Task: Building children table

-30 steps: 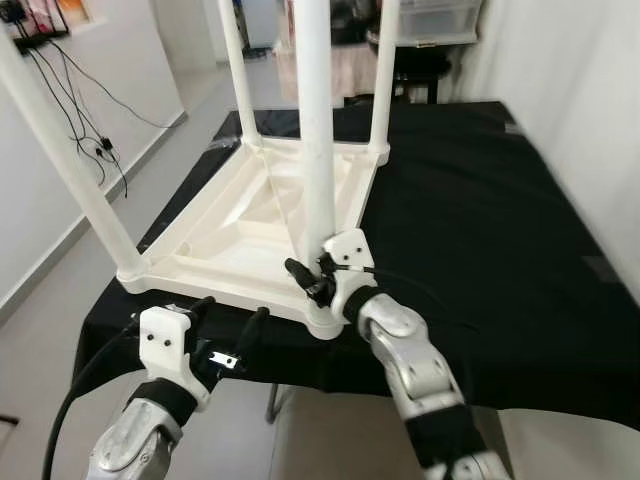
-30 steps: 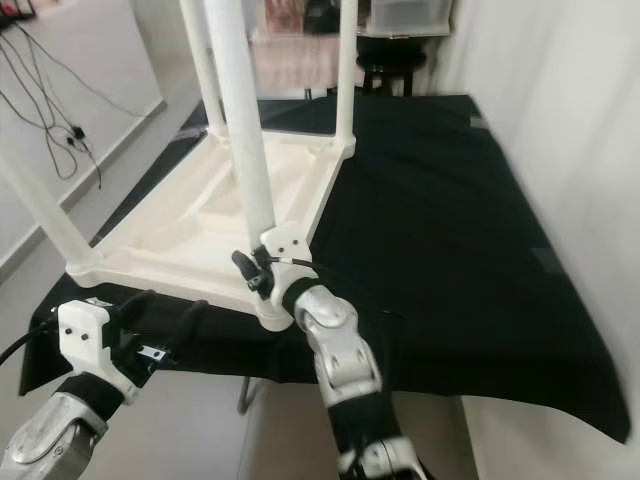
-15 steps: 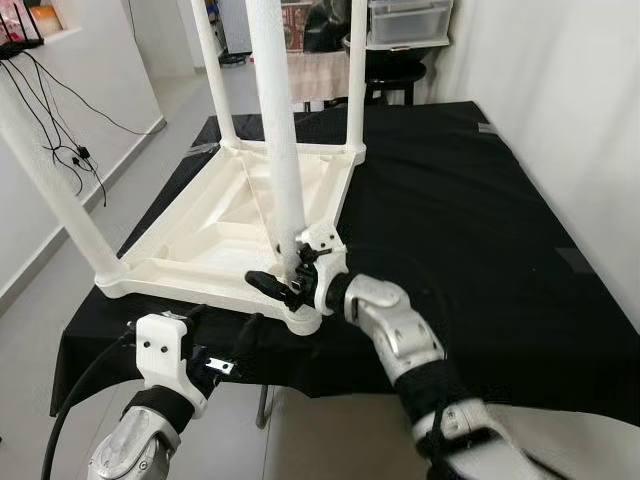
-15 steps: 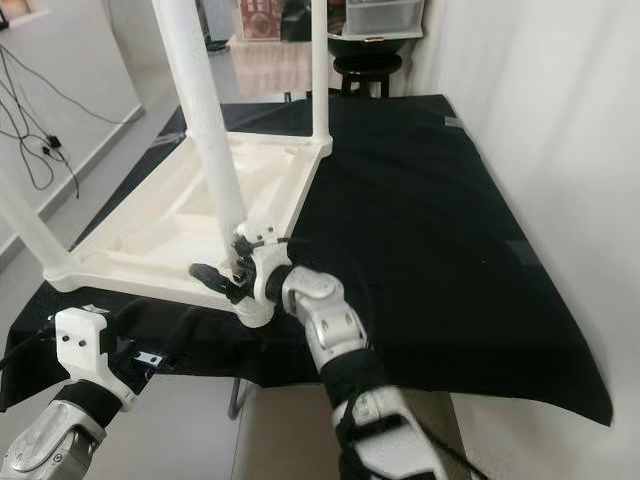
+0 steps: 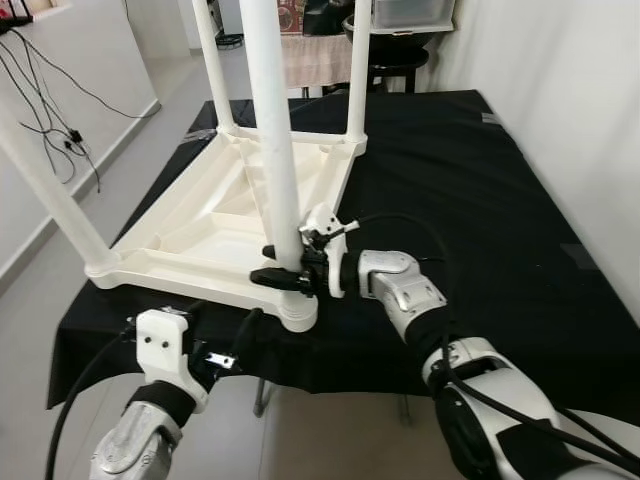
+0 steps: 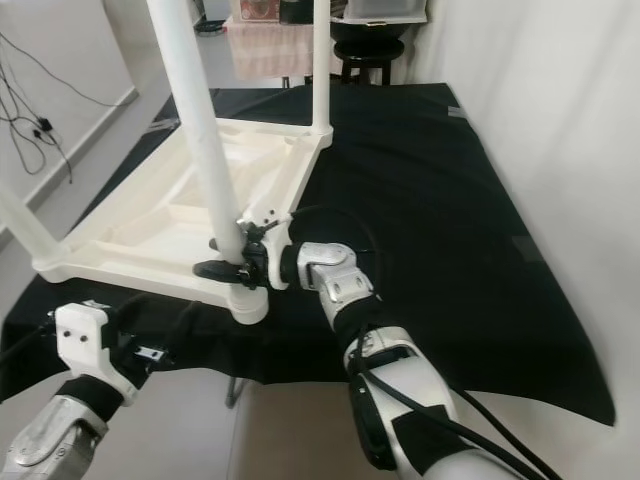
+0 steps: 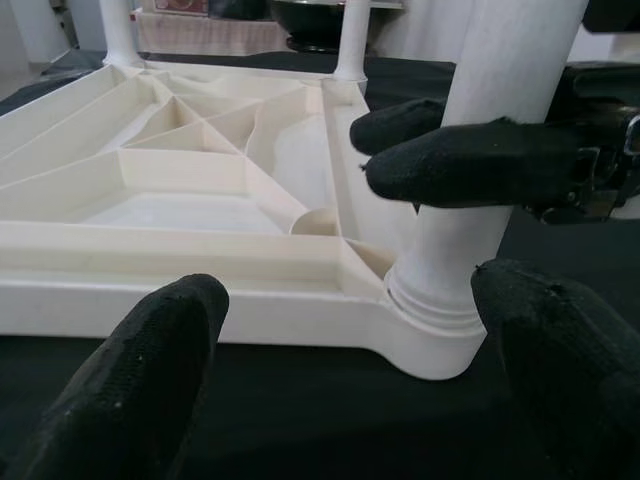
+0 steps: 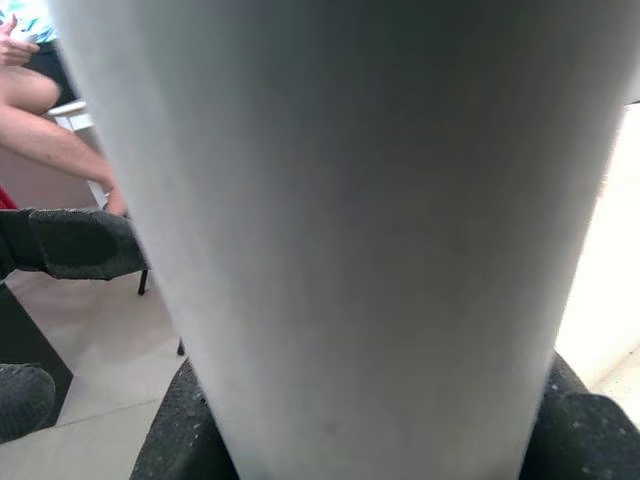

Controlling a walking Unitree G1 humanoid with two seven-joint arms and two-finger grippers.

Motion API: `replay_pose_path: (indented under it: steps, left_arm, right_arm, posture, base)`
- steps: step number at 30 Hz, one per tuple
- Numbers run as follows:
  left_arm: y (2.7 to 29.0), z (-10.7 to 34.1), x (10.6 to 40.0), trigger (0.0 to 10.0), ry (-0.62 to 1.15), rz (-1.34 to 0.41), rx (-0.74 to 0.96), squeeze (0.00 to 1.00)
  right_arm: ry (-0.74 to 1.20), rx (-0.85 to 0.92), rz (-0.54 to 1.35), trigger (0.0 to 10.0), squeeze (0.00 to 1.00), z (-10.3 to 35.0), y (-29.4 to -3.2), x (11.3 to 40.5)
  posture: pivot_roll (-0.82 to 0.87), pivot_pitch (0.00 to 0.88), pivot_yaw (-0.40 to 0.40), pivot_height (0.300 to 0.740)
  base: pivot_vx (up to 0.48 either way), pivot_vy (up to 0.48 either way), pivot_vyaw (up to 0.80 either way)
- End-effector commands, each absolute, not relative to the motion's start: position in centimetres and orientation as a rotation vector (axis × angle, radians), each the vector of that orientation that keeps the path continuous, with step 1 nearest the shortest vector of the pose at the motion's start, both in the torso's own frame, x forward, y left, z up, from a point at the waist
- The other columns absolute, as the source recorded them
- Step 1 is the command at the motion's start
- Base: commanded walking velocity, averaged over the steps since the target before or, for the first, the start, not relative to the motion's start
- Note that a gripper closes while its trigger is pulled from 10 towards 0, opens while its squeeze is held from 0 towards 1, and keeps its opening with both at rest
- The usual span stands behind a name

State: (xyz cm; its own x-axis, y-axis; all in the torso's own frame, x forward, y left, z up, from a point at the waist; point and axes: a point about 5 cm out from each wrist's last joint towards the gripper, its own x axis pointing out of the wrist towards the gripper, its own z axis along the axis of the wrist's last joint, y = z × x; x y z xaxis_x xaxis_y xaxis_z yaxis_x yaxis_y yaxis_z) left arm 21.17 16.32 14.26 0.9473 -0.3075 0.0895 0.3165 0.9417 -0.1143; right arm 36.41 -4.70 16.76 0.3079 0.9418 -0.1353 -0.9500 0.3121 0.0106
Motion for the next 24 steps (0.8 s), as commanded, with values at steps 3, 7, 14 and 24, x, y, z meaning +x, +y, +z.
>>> replay_pose_path:
  steps: [3,7,14,24]
  left_arm:
    - [16.2,14.3,21.0,10.0,-0.075,-0.321,-0.129,0.00]
    - [16.1,14.4,20.9,10.0,-0.076,-0.321,-0.131,0.00]
    - [16.2,14.7,20.6,10.0,-0.079,-0.325,-0.130,0.00]
    - [16.2,14.6,21.1,10.0,-0.075,-0.329,-0.125,0.00]
  right_arm:
    - [0.128,-0.059,1.309,0.0,0.00,16.9,-4.9,36.4]
    - [0.110,-0.078,1.310,0.0,0.00,16.8,-5.6,36.5]
    - [0.158,-0.174,0.877,0.0,0.00,15.8,-9.2,36.3]
    - [0.120,-0.123,0.642,0.0,0.00,13.3,-3.5,33.8]
  posture:
    - [0.07,0.053,0.009,0.740]
    - [0.07,0.060,0.011,0.740]
    - [0.07,0.094,-0.013,0.740]
    - [0.06,0.072,-0.001,0.740]
  base:
    - [0.000,0.000,0.00]
    - [0.000,0.000,0.00]
    - [0.000,0.000,0.00]
    - [0.000,0.000,0.00]
